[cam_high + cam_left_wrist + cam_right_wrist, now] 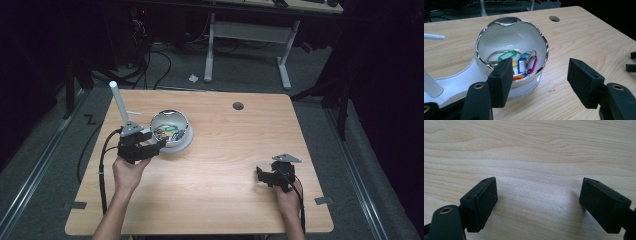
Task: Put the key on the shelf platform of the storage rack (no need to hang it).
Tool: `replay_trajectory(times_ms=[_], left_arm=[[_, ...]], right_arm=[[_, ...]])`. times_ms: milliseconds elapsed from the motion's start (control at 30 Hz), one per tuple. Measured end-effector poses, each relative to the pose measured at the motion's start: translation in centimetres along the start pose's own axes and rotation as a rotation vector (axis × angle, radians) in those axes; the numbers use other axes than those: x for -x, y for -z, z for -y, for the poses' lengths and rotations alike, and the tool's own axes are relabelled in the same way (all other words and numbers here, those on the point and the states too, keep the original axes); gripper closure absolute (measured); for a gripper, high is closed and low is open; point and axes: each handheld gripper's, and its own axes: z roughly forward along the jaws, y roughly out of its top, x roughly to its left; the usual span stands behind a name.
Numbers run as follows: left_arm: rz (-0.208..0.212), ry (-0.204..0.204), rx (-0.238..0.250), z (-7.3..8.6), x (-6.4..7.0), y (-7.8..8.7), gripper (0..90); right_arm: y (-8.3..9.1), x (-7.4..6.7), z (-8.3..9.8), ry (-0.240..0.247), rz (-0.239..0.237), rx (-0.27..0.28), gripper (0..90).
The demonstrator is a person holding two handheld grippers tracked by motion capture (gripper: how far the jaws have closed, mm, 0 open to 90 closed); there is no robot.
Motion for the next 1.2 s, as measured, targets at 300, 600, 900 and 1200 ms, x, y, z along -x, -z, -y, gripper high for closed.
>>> replay_trajectory(times_ms=[300, 600, 900, 1200], left_arm=[[0.003, 0.01, 0.016, 0.8, 0.2, 1.1, 37.3], [0.002, 0.022, 0.019, 1.8, 0.3, 1.5, 36.7], [0.007, 0.04, 0.019, 2.9, 0.4, 1.7, 36.5], [0.01, 0.056, 0.014, 3.9, 0.5, 1.5, 36.5]], right_arm=[[0.0, 0.0, 0.0, -0.001, 0.0, 0.0, 15.0], [0.0, 0.0, 0.0, 0.0, 0.0, 0.0, 15.0], [0.0, 0.0, 0.0, 0.0, 0.0, 0.0, 15.0], [0.0, 0.0, 0.0, 0.0, 0.0, 0.0, 15.0]])
